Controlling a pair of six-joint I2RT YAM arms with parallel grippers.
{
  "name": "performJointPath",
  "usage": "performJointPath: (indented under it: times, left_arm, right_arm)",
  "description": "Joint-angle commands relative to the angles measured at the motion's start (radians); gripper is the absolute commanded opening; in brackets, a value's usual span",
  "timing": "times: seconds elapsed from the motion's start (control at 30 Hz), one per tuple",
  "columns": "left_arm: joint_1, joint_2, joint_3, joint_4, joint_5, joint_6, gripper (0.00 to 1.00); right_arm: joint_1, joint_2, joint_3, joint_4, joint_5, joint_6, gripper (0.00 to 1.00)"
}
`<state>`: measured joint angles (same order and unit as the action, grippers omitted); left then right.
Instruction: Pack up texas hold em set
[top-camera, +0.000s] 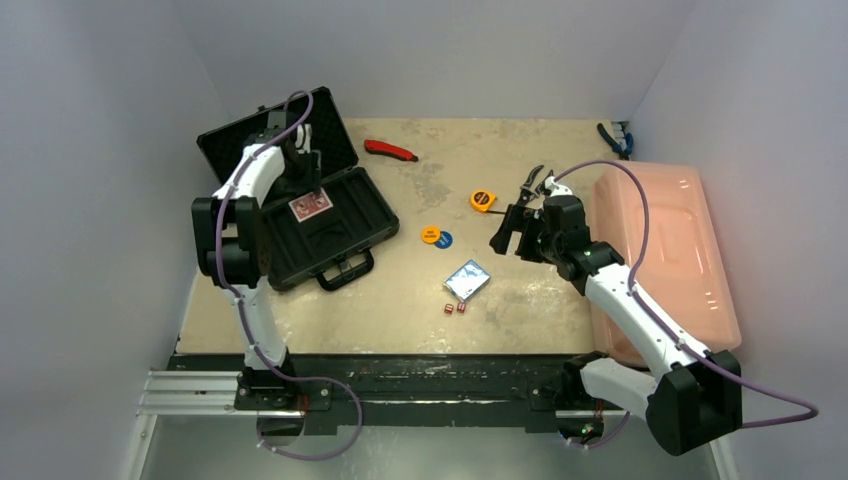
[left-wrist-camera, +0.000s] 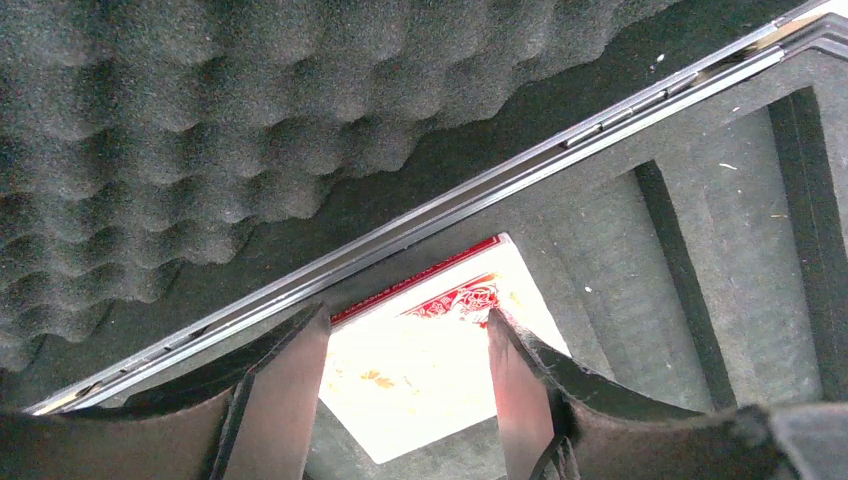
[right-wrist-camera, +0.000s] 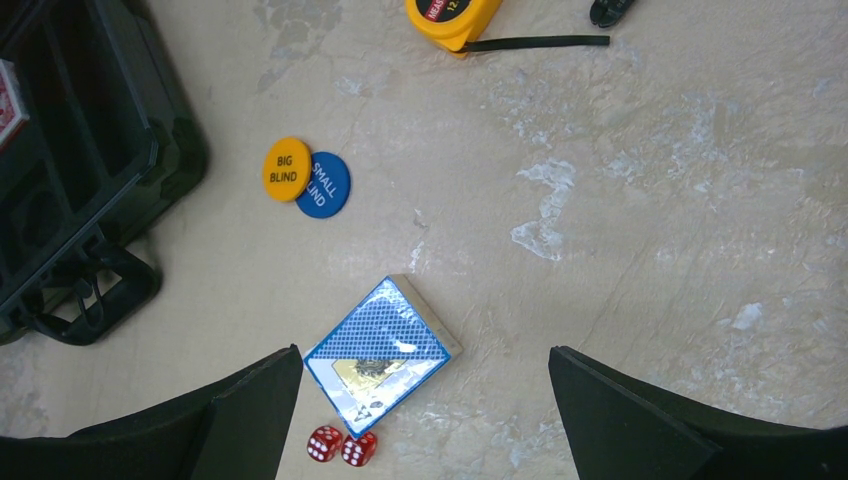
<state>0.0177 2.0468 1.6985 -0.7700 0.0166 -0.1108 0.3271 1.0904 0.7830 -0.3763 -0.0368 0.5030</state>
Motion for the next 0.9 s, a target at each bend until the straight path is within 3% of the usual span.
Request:
performJointPath:
  times: [0.0,0.3,0.5,0.87]
  left_arm:
    - [-0.009,0.044,-0.004,-0.125,-0.095,0.02,0.58]
    - [-0.05,-0.056,-0.025,-0.092,-0.114,0.024,0.59]
    - [-0.076,-0.127,-0.055,-0.067,-0.157,0.024,0.51]
    - [-0.106,-0.033,-0.062,-0.118,-0.224,0.066,0.47]
  right_arm:
    - [0.004,-0.031,0.006,0.02,0.006,-0.017,0.99]
    - [0.004,-0.031,0.004,0.018,0.009,-0.017,0.99]
    - [0.003,-0.03,0.005,0.019,0.009,-0.017,0.99]
    - [0.004,-0.043,0.004,0.019,0.007,-0.016,0.99]
